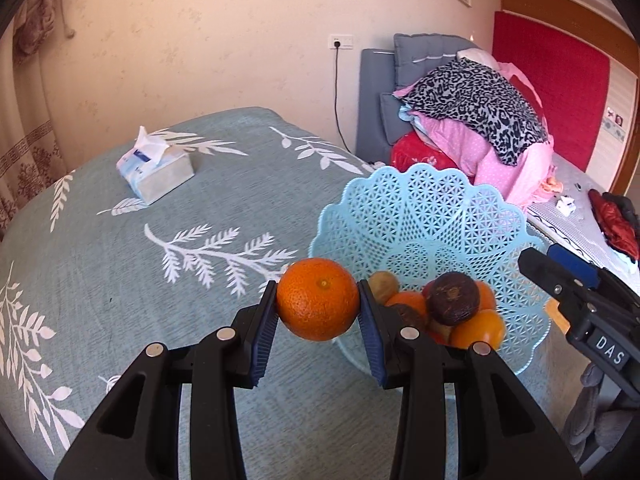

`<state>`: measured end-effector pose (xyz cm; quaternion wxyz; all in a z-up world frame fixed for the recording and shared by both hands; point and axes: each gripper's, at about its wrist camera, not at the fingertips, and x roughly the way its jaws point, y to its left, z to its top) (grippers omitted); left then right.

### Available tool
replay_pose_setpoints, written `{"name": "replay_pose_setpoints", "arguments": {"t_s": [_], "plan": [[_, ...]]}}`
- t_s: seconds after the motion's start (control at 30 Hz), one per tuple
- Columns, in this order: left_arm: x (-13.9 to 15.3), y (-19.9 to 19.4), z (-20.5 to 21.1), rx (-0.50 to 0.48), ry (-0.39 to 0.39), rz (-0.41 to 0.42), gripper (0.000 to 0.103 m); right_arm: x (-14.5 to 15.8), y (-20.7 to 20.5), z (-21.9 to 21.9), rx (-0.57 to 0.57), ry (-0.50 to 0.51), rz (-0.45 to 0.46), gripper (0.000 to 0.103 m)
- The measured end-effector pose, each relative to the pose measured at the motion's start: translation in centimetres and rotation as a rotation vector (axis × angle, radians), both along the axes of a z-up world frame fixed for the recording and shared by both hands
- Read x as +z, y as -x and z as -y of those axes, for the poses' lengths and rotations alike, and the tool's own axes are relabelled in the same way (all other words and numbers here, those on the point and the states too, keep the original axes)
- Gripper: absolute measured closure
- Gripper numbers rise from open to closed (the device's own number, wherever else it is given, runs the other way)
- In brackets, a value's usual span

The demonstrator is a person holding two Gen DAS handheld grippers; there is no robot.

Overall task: Organize fruits
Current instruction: 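Place the dark brown fruit in the basket with the right gripper while the left holds the orange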

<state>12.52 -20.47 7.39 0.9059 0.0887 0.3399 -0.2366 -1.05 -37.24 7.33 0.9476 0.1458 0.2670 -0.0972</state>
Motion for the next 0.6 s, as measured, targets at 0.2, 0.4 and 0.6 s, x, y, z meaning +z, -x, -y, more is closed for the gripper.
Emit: {"name": "replay_pose_setpoints", "arguments": {"t_s": [0.2,0.4,0.6], "plan": [[-0.5,-1.1,2.7,-0.064,0.004,-0.018,0.064,-0.3,0.2,0.5,-0.003,-0.020,0.000,0.038],[-1.1,-1.8,4.4,-0.096,0.001,-0.030,0.064,-0.5,0.0,0.4,0.000,-0.018,0.003,0.037],[-1.2,-1.7,4.9,-0.109,0.004,-0.021,0.051,-0.5,-0.1,0.2,0.006,-0.014,0.003,0.037]]}}
